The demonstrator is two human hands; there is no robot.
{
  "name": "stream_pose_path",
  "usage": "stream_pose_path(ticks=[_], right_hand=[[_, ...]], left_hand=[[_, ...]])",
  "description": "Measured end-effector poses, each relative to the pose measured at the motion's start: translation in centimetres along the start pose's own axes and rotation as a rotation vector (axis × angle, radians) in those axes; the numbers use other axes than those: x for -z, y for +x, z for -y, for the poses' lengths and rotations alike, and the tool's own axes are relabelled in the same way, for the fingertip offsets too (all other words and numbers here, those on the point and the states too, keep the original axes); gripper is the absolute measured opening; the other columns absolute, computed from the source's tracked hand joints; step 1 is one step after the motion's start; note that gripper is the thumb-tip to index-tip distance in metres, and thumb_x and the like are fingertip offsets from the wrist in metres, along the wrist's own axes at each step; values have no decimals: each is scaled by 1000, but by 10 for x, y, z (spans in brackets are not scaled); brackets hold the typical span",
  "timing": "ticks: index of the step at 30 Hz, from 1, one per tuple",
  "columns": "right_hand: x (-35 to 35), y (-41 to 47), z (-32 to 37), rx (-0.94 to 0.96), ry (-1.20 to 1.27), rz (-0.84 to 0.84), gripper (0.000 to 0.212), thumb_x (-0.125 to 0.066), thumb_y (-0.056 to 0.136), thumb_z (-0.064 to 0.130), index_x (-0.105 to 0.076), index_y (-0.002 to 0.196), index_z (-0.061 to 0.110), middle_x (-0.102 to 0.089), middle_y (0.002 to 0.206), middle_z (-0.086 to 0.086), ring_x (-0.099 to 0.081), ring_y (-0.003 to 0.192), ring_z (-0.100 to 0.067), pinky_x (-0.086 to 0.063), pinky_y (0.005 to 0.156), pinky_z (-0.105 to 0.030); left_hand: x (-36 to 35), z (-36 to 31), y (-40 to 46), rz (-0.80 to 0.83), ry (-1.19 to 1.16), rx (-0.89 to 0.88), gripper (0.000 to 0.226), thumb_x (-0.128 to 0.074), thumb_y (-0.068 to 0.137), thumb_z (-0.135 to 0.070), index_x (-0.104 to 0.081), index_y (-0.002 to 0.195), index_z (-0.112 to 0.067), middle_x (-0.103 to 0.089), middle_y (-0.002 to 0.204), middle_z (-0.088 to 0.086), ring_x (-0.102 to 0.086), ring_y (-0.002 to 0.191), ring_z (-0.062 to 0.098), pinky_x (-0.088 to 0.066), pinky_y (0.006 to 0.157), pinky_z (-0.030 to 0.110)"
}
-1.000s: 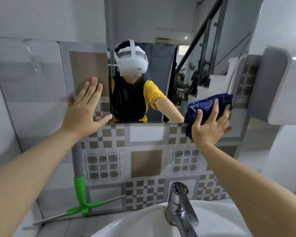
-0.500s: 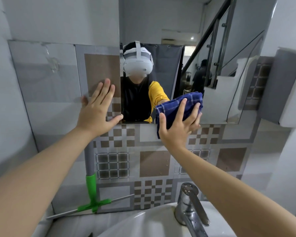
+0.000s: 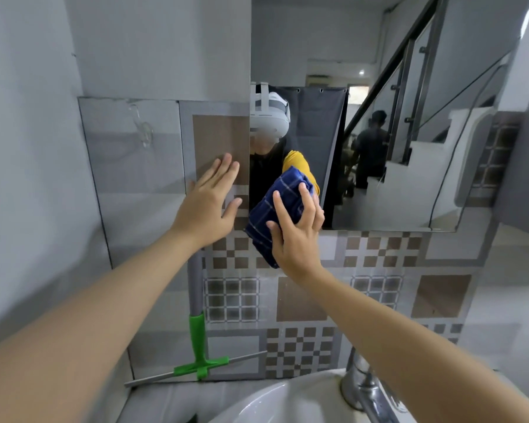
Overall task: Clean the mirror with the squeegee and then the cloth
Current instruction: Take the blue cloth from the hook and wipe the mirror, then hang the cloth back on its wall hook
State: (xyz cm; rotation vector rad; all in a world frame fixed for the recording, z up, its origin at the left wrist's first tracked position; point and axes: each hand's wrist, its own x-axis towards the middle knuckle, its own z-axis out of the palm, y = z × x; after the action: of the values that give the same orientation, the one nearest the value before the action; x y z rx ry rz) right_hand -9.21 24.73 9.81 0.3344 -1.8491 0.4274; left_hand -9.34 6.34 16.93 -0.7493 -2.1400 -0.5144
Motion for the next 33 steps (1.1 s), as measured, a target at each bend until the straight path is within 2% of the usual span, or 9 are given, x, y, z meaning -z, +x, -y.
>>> stream_pose_path(ticks=[3,6,9,11,14,17,25,29,33], right_hand=[[10,9,-3,88,10,63,37,-50,95,10,-50,131,14,-15,145,-5,-13,135,-30,-30,109,-51],[20,24,-2,46,38,60,39,-54,93,21,-47,131,20,-27,144,1,-28,132,-15,-37,108,-37],[35,36,4,71,89,34,32,-55,89,0,-58,120,2,-40,136,-19,-40,122,-21,-42,97,-27],[45,44,8,91,159,54,27,-54,87,-7,-61,113,-4,-51,122,-23,-44,113,-22,-48,91,-32],[65,53,18,146,232,82,25,-53,89,-2,-60,112,-2,-57,112,-18,-54,105,-30,-51,88,-36],[81,58,27,168,301,97,25,-53,90,0,-59,114,0,-57,111,-16,-55,103,-30,-49,88,-32],[124,68,58,238,335,164,31,-62,89,8,-61,119,1,-58,102,-15,-57,97,-30,-53,82,-36],[139,75,82,203,327,149,21,-66,87,16,-68,106,6,-62,95,-11,-59,86,-28,-55,68,-42],[148,87,114,236,268,117,12,-68,83,14,-68,82,2,-64,89,-11,-60,77,-28,-52,57,-39]], left_hand=[[4,-14,4,-130,-4,-45,46,-53,90,-19,-44,134,-9,-46,141,10,-40,130,26,-37,104,47],[8,-28,10,-216,19,-116,37,-56,88,-17,-54,124,-8,-61,122,8,-53,111,27,-46,91,37],[15,-40,18,-198,-88,-82,38,-58,88,-17,-54,125,-13,-62,119,3,-52,109,21,-42,87,26],[22,-48,22,-120,-232,-47,41,-59,87,-12,-52,127,-15,-60,123,3,-53,111,17,-43,93,27],[37,-57,25,-23,-355,-2,37,-60,83,-1,-60,118,-14,-62,118,3,-57,107,14,-44,93,23],[58,-61,26,29,-344,25,29,-66,78,2,-70,102,-14,-65,108,2,-59,100,13,-47,89,26],[120,-74,12,202,-307,123,27,-66,75,8,-71,91,-13,-61,87,0,-64,80,18,-54,74,26],[150,-84,1,227,-315,175,19,-68,77,1,-69,93,-9,-68,84,3,-64,77,16,-51,68,18],[181,-84,-7,282,-292,242,11,-67,80,-3,-68,89,-8,-69,82,5,-67,76,20,-57,72,31]])
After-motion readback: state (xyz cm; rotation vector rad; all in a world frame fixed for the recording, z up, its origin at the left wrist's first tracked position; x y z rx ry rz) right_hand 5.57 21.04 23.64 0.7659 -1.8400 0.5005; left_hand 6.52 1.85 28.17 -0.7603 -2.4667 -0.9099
